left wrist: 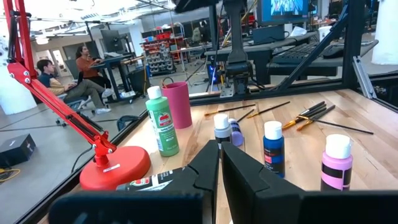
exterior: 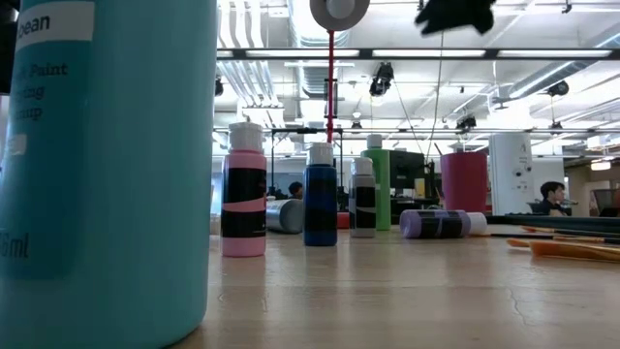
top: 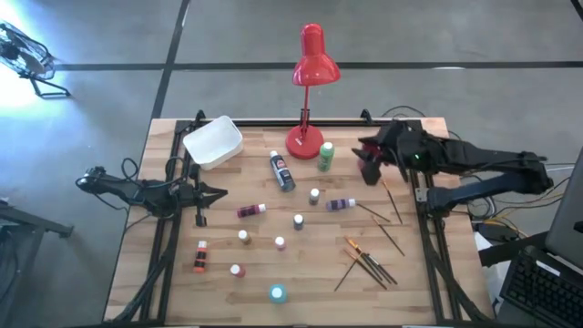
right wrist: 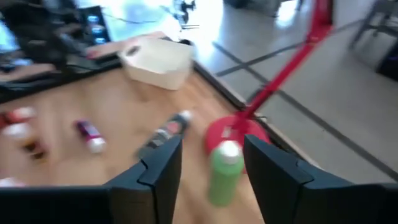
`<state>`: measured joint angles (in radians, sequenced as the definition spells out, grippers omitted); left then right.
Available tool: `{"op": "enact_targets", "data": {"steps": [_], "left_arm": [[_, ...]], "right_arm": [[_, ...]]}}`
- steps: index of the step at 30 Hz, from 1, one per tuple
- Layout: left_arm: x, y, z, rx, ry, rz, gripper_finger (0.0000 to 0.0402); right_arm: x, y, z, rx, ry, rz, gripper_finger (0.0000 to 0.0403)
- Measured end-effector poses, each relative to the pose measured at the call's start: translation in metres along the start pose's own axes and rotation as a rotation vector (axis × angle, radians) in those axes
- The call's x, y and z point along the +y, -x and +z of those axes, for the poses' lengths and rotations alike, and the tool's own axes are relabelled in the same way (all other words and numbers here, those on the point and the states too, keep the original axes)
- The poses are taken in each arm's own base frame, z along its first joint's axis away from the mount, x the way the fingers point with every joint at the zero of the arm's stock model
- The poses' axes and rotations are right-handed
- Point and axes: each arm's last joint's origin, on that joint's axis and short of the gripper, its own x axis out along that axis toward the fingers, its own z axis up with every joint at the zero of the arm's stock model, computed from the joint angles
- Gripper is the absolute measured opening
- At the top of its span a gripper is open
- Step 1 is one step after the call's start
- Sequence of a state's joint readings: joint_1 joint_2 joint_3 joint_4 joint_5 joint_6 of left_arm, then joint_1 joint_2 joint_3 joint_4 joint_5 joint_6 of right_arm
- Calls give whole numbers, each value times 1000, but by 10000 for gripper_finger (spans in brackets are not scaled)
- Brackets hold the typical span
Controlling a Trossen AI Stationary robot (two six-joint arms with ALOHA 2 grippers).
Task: Pick & Place Paint Supplies
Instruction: Put the gold paintbrush into the pink cup
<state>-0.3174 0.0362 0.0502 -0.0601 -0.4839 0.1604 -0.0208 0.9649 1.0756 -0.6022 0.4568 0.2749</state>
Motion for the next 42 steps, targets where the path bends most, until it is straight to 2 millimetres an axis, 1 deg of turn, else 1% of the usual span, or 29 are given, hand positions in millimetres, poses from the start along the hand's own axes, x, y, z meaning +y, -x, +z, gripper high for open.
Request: {"op": "enact_targets", "data": {"steps": [6, 12, 15, 19, 23, 28, 34, 39, 42], "left_arm": [[0, 0, 0, 0, 0, 0, 25], [0, 0, 0, 0, 0, 0, 25], [0, 0, 0, 0, 0, 0, 25], [0, 0, 0, 0, 0, 0, 25], [0, 0, 0, 0, 0, 0, 25], [0, 0, 0, 0, 0, 0, 25], [0, 0, 0, 0, 0, 0, 25], [0, 0, 0, 0, 0, 0, 25], [0, 0, 0, 0, 0, 0, 25]], "right_arm": [[34, 28, 16, -21, -3, 144, 144], [71, 52, 46, -98, 37, 267, 141], [89, 55, 54, -108, 70, 299, 147], [113, 45, 51, -42, 130, 336, 155], [131, 33, 37, 90, 95, 369, 161], [156, 20, 5, 319, 40, 353, 163], [184, 15, -34, 569, -31, 301, 146], [193, 14, -65, 800, -67, 164, 137], [200, 12, -82, 906, -40, 113, 135]]}}
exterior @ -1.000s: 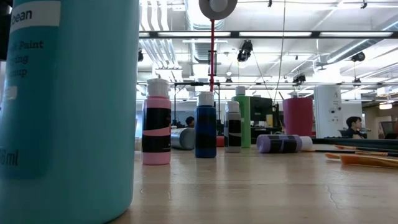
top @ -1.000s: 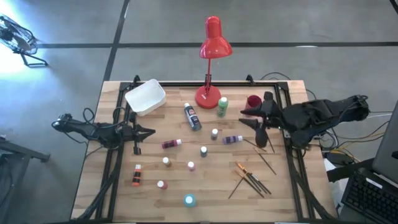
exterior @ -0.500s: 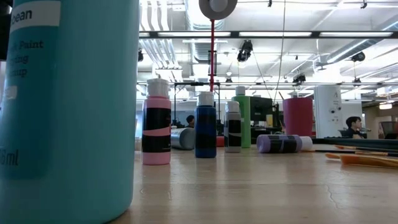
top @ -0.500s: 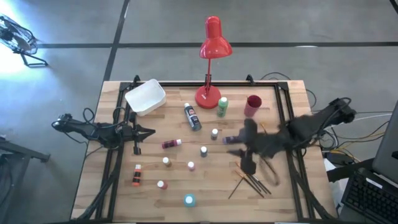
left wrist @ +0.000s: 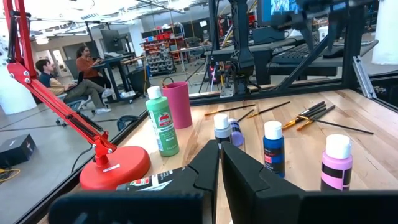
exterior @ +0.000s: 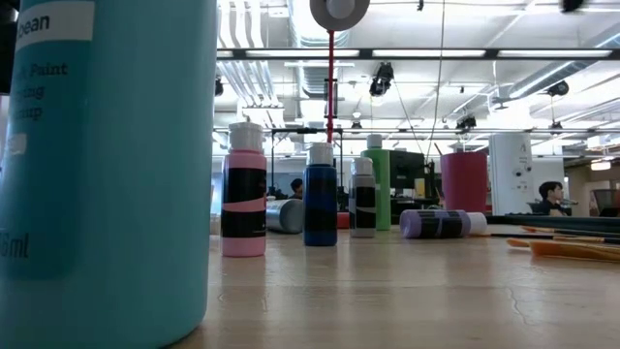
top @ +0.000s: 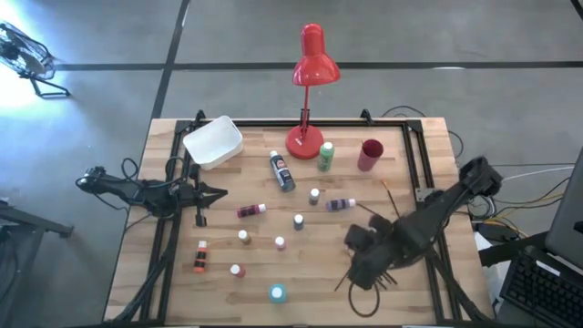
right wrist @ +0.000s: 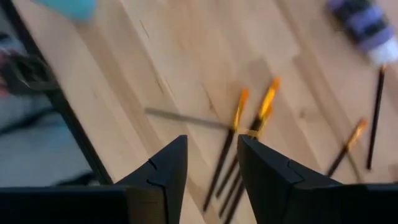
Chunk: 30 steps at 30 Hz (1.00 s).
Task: Pick & Place Paint Supplies
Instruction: Put the gold paintbrush into the pink cup
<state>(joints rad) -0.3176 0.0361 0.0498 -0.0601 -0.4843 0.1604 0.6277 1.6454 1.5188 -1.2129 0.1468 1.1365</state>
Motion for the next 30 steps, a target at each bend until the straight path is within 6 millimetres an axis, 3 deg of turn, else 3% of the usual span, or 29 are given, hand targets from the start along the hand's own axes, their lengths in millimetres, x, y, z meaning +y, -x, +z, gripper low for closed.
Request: {"op": "enact_targets", "data": {"steps": [9, 19, 30], "left_arm": [[0, 0, 0, 0, 0, 0, 25], [0, 0, 0, 0, 0, 0, 25], [0, 0, 0, 0, 0, 0, 25]], "right_arm": [[26, -49, -3, 74, 315, -29, 152], [35, -90, -7, 208, 610, -96, 179], [46, -126, -11, 300, 845, -135, 152]]}}
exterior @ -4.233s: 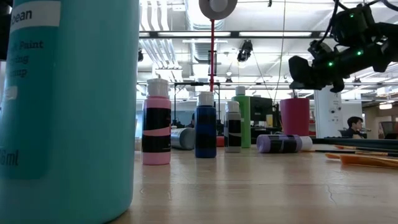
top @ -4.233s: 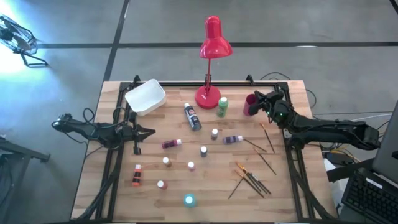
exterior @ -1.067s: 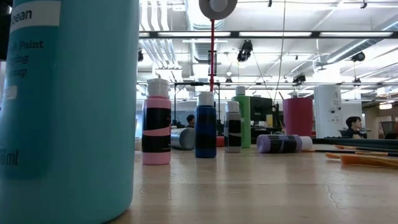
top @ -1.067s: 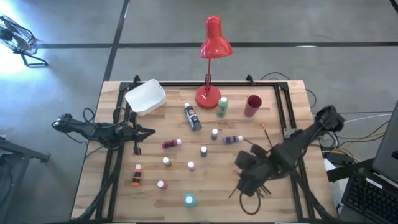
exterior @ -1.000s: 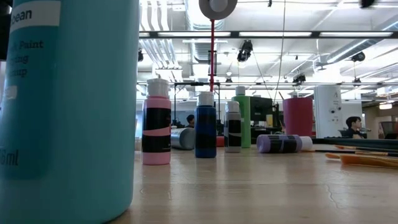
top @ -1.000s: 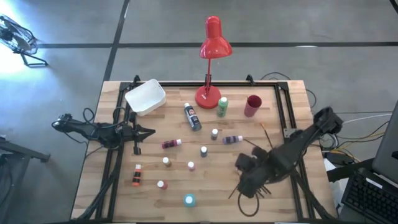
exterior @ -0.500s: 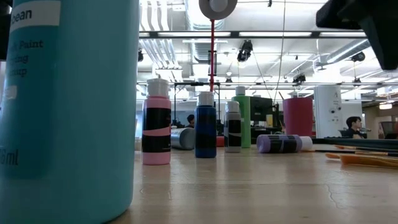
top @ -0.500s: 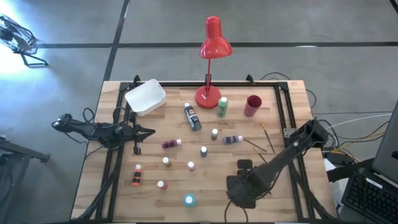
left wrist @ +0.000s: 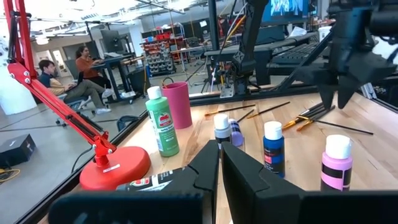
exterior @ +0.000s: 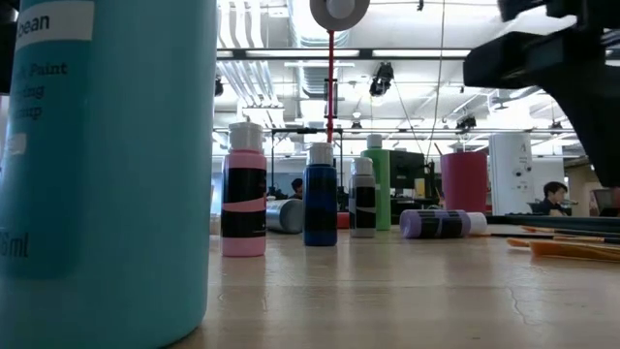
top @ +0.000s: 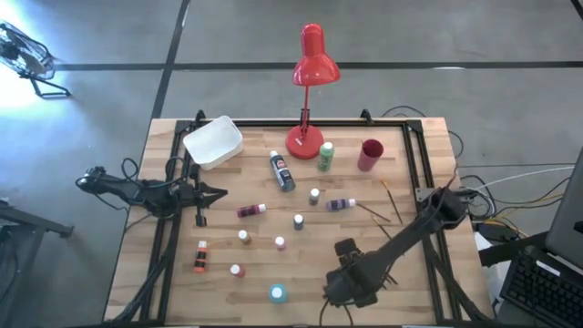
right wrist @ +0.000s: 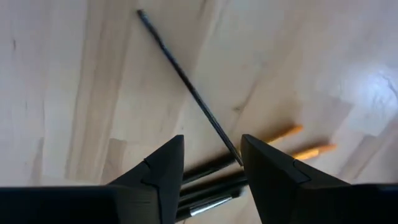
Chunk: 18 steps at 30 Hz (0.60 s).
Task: Pick & Place Paint Supplies
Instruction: Put the gold paintbrush into the pink cup
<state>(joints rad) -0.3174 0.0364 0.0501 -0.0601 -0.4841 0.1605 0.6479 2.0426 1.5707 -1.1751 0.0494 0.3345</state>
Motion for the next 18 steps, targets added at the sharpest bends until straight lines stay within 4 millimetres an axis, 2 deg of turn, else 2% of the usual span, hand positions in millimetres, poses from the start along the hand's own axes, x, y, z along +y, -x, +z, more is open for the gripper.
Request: {"op": "enact_targets", "data": {"steps": [9, 18], "left_arm": [[0, 0, 0, 0, 0, 0, 25], [0, 0, 0, 0, 0, 0, 25]], "right_arm": [[3, -15, 4, 45, 117, -17, 137], [3, -33, 6, 102, 173, -74, 159]]}}
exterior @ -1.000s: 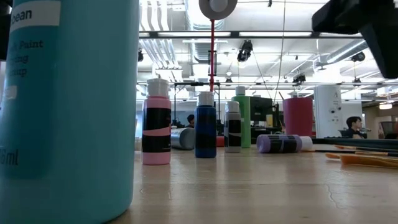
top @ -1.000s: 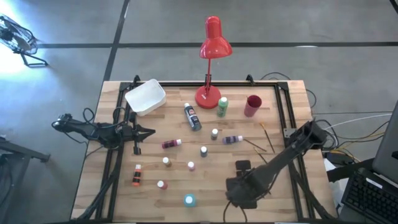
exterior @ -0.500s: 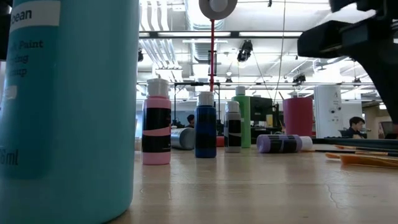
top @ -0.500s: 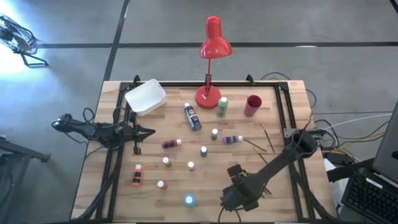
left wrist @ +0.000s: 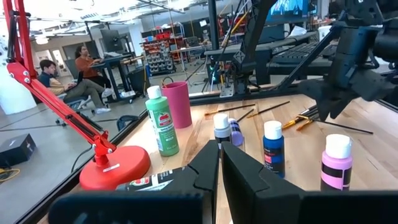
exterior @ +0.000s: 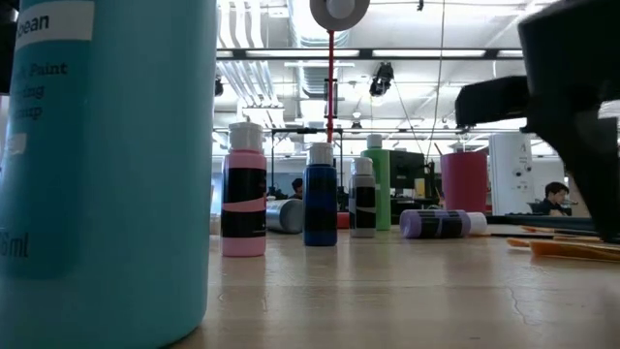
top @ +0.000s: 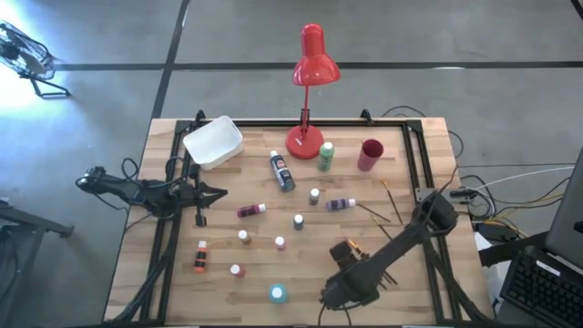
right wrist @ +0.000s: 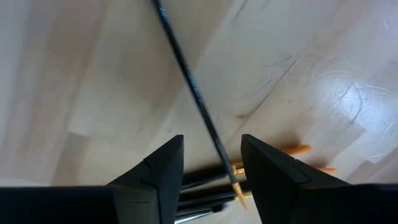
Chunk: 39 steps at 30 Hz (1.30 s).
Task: Pick & Place Paint Supplies
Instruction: Put the gold paintbrush into the pink cup
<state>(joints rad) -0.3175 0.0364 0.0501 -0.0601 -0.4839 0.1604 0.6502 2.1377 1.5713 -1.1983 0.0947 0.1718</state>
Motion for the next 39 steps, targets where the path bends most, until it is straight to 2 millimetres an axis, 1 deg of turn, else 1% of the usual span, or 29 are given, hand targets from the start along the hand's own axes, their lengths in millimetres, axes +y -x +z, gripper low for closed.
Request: {"op": "enact_targets", "data": {"steps": [4, 8, 17, 29, 33, 36, 39], "left_arm": [[0, 0, 0, 0, 0, 1, 25], [0, 0, 0, 0, 0, 0, 25], [0, 0, 0, 0, 0, 0, 25], [0, 0, 0, 0, 0, 0, 25], [0, 0, 0, 0, 0, 0, 25], [0, 0, 0, 0, 0, 1, 25], [0, 0, 0, 0, 0, 1, 25]], "right_arm": [[0, -6, 1, 18, 12, -16, 160], [0, -11, 1, 34, 16, -15, 146], [0, -14, -1, 46, 18, -16, 100], [0, -14, 0, 41, 18, -15, 20], [0, -14, 0, 40, 15, -20, 14], [-1, -7, 4, 12, -16, -35, 13], [-4, 16, 11, -74, -64, -88, 11]]}}
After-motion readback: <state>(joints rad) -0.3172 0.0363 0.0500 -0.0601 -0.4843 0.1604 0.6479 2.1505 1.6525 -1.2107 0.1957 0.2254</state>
